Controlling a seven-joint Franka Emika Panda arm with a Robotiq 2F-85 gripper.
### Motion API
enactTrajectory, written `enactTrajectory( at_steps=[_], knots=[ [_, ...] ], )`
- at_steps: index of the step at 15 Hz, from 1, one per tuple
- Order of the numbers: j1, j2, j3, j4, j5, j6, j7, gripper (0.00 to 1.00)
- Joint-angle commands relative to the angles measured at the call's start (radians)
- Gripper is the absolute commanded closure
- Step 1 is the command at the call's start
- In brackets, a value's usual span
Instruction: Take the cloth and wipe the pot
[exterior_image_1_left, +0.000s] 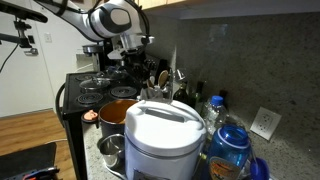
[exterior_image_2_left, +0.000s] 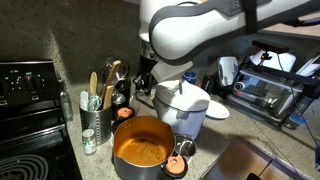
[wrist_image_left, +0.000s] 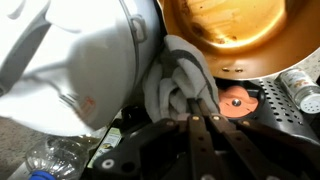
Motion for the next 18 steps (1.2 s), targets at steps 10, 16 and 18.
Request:
enactTrajectory(
  at_steps=[10,16,18],
  knots=[
    [-0.012,-0.314,0.152,-0.175,0.108,-0.178,0.089,0.99],
    [-0.013,-0.302,0.158,-0.329,0.205,-0.086,0.09,0.99],
    [-0.014,-0.288,0.161,-0.386,0.21,-0.009,0.096,0.99]
  ],
)
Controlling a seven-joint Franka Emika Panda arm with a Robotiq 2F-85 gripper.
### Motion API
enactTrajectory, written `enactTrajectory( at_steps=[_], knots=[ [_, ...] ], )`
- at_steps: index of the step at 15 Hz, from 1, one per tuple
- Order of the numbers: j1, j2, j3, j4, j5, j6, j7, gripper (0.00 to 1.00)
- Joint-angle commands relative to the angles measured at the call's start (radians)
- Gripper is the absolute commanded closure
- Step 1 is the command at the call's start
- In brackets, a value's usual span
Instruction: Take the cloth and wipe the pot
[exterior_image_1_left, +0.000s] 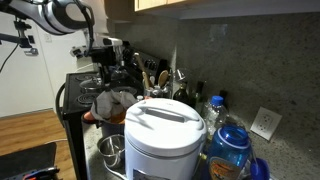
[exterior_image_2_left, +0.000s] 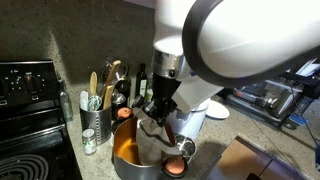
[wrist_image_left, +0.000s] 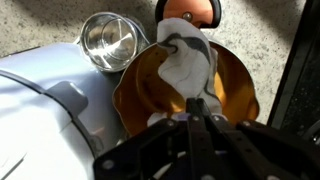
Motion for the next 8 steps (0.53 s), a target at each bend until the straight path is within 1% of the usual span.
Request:
enactTrajectory(
  at_steps=[1,5,7,8],
  knots=[
    [-0.011,0.015,0.011,-0.112,0.039,0.138,0.018,0.99],
    [0.0,0.1,0.015,-0.203,0.099,0.284,0.006,0.99],
    [-0.002,0.156,0.009,-0.227,0.125,0.328,0.0,0.99],
    [-0.01,0.179,0.006,-0.231,0.116,0.34,0.01,0.99]
  ],
)
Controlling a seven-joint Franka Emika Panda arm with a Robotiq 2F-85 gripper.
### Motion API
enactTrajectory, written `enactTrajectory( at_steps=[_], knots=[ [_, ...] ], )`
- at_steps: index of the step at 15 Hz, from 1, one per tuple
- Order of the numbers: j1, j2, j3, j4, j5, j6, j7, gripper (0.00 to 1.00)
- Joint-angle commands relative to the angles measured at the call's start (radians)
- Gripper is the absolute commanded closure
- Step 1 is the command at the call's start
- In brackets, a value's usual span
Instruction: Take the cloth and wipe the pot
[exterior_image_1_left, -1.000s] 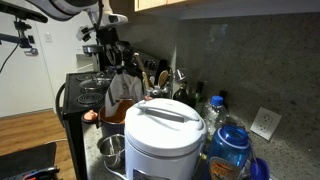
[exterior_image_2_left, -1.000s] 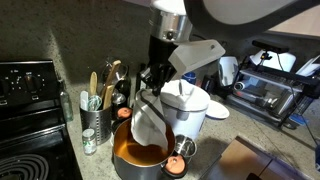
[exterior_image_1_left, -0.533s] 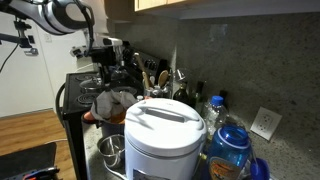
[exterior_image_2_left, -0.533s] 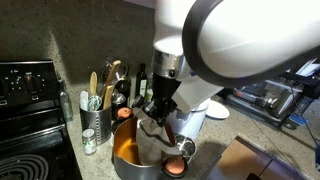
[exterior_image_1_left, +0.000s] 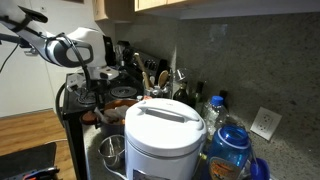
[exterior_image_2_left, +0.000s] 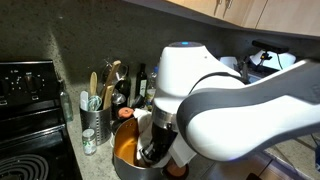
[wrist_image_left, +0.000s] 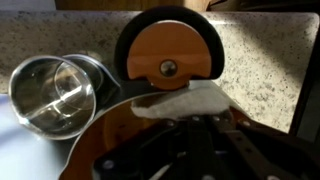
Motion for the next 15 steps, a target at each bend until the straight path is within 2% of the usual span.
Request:
enactTrajectory(
  at_steps=[1,6,8,10,13,15],
  knots=[
    [-0.022,0.081,-0.004,-0.024,0.004,0.044,0.021,0.99],
    [-0.066,0.125,-0.031,0.006,-0.2,0.045,0.214,0.99],
    [-0.071,0.127,-0.035,0.026,-0.295,0.066,0.316,0.99],
    [-0.066,0.132,-0.034,0.043,-0.343,0.123,0.401,0.99],
    [-0.054,0.151,-0.026,0.059,-0.356,0.243,0.474,0.99],
    [-0.033,0.18,-0.015,0.06,-0.287,0.347,0.438,0.99]
  ],
)
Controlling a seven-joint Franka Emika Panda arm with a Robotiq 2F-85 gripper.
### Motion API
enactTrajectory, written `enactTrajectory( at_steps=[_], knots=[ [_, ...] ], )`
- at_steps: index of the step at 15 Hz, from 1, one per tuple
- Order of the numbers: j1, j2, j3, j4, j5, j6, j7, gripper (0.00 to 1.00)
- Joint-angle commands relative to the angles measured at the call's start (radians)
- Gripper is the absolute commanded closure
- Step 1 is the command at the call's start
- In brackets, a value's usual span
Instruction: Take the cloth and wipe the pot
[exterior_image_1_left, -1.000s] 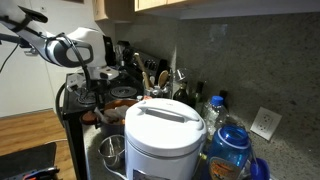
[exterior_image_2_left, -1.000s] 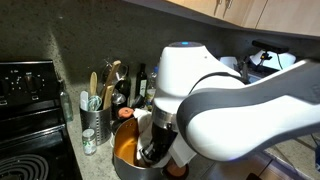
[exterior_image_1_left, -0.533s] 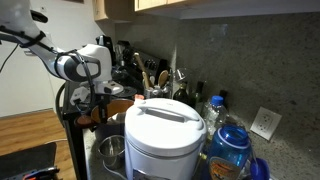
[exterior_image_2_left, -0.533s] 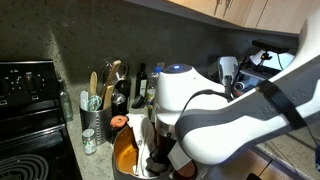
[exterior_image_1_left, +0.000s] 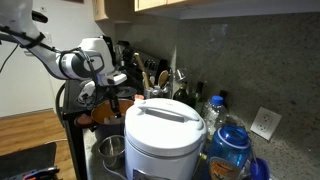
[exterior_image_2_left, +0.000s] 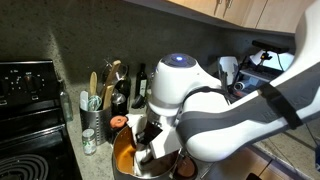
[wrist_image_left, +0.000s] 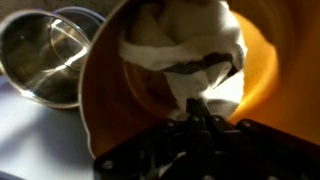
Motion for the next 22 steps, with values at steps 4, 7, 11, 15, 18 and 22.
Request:
enactTrajectory(
  at_steps=[4,7,11,15,18,22],
  knots=[
    [0.085,0.159,0.069,0.034,0.377,0.241,-0.244,0.99],
    [0.075,0.172,0.12,0.073,0.573,0.099,-0.418,0.99],
    [0.11,0.126,-0.019,0.093,0.303,-0.119,-0.207,0.99],
    [0.101,0.099,-0.079,0.14,0.036,-0.269,-0.023,0.99],
    [0.096,0.085,-0.068,0.131,-0.039,-0.18,0.026,0.99],
    [0.101,0.095,-0.025,0.103,0.076,-0.027,-0.055,0.99]
  ],
)
